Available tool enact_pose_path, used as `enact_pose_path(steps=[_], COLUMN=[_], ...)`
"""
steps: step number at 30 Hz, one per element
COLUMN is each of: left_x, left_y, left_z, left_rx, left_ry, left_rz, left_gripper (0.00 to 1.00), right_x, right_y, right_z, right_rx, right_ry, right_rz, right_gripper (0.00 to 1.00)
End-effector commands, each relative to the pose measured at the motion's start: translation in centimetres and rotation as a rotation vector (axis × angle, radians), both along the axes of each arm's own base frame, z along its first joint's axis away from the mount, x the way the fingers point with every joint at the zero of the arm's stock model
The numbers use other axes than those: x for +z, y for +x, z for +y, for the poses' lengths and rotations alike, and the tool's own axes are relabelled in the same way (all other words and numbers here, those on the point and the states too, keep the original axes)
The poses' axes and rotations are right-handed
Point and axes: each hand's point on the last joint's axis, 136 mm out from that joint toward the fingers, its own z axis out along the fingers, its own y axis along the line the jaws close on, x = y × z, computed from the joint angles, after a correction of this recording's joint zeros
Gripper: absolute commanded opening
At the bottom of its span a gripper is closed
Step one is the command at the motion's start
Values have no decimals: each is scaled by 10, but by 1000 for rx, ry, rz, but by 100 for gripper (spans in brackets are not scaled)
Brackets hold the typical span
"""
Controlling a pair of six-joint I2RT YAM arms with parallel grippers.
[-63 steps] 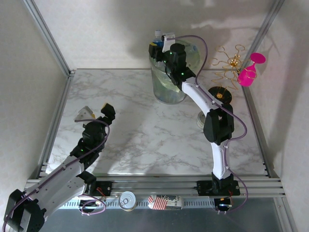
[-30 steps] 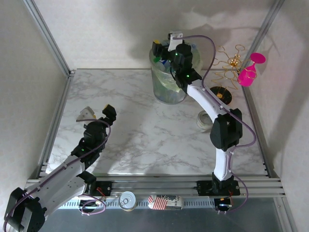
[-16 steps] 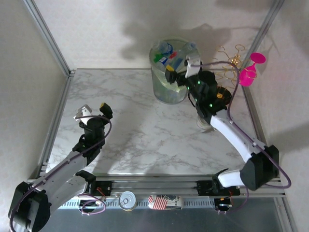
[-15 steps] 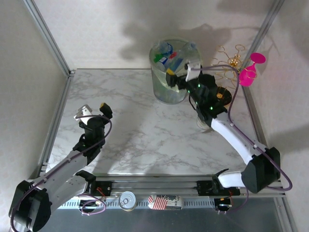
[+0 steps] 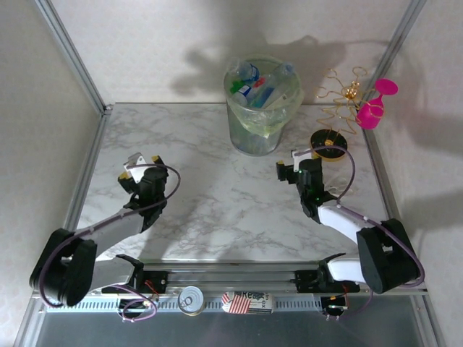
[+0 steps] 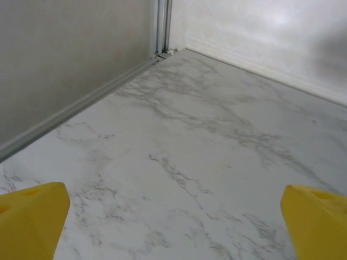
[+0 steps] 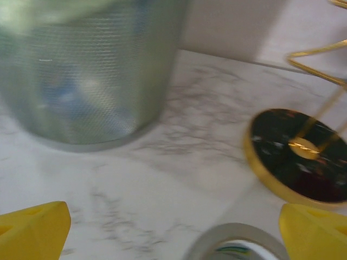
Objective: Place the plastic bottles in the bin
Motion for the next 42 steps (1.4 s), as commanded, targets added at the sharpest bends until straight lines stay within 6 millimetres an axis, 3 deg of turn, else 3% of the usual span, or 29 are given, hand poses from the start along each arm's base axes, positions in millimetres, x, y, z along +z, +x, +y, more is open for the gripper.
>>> enact_pose_path(steps=[1, 8, 12, 15, 16, 22, 26, 27, 42], left_x=[3, -33, -29, -23, -23, -20, -23, -20, -26], left_y=[9, 15, 32, 40, 41, 35, 11, 8, 12], left_z=[8, 18, 1, -17, -14, -17, 27, 30, 26], left_rx=[59, 148, 32, -109, -94, -227, -199, -207, -193], left_ry=[111, 259, 265, 255, 266, 185, -18, -12, 5], left_rz=[45, 154, 103, 16, 16, -47, -213, -251, -200], left_gripper=[100, 100, 100, 100, 100, 100, 100, 100, 100], right_x=[11, -6, -14, -8, -17, -18, -18, -18, -18], right_y=[14, 20, 15, 4, -6, -8, -8, -8, -7], right_z=[-35, -66, -81, -93, -94, -93, -93, -93, -92], right_rx=[-121, -131, -132, -131, -137, -127, -131, -132, -129], right_ry=[9, 74, 158, 225, 227, 224, 220, 219, 215], right_rz=[-117, -179, -190, -257, -248, -255, -254, -254, -252], right_gripper=[99, 99, 99, 99, 99, 99, 99, 99, 99])
